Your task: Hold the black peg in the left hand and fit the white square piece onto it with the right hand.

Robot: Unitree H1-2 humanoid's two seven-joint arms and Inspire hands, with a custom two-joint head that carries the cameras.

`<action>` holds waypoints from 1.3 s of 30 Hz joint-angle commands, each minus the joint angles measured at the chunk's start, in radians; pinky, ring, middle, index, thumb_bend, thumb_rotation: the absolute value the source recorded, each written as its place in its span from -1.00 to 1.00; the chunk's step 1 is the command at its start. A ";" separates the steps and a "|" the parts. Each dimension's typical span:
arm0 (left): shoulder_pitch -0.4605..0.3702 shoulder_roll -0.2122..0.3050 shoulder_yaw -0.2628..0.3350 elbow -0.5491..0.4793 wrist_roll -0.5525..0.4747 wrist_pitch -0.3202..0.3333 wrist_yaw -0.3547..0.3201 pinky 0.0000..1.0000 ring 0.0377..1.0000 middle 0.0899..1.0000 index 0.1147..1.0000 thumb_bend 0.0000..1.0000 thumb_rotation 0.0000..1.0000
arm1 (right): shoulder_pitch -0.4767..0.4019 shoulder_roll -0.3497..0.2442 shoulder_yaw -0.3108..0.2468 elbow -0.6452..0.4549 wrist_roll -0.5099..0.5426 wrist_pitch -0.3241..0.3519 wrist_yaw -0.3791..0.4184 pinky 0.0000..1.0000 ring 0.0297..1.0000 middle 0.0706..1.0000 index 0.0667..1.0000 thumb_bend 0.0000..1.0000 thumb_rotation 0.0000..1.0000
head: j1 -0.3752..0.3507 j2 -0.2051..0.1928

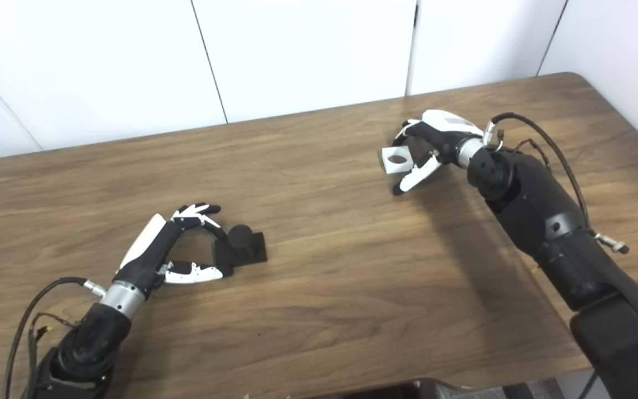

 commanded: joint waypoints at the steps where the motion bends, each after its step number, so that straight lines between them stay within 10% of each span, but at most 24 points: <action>1: 0.047 -0.002 -0.029 0.018 -0.005 0.056 -0.069 1.00 0.94 0.75 -0.16 0.04 -0.85 | -0.018 -0.007 0.001 0.006 -0.010 -0.030 -0.026 0.90 0.88 0.86 0.34 0.54 -0.47 | -0.001 0.001; 17: 0.053 0.000 -0.032 -0.008 -0.001 0.085 -0.073 1.00 0.96 0.76 -0.16 0.04 -0.85 | -0.021 0.001 -0.008 0.069 -0.031 -0.061 -0.127 0.70 0.74 0.72 0.21 0.37 -0.64 | 0.016 0.011; 21: 0.054 0.003 -0.032 -0.012 0.004 0.085 -0.071 1.00 0.94 0.76 -0.16 0.04 -0.84 | -0.021 0.004 -0.010 0.081 -0.031 -0.074 -0.157 0.71 0.73 0.68 -0.08 0.04 -0.70 | 0.017 0.012; 39: 0.057 0.007 -0.028 -0.021 0.005 0.092 -0.075 1.00 0.94 0.76 -0.16 0.04 -0.84 | -0.009 -0.014 -0.016 0.088 -0.039 -0.113 -0.227 0.73 0.69 0.56 -0.11 0.04 -0.72 | 0.019 0.020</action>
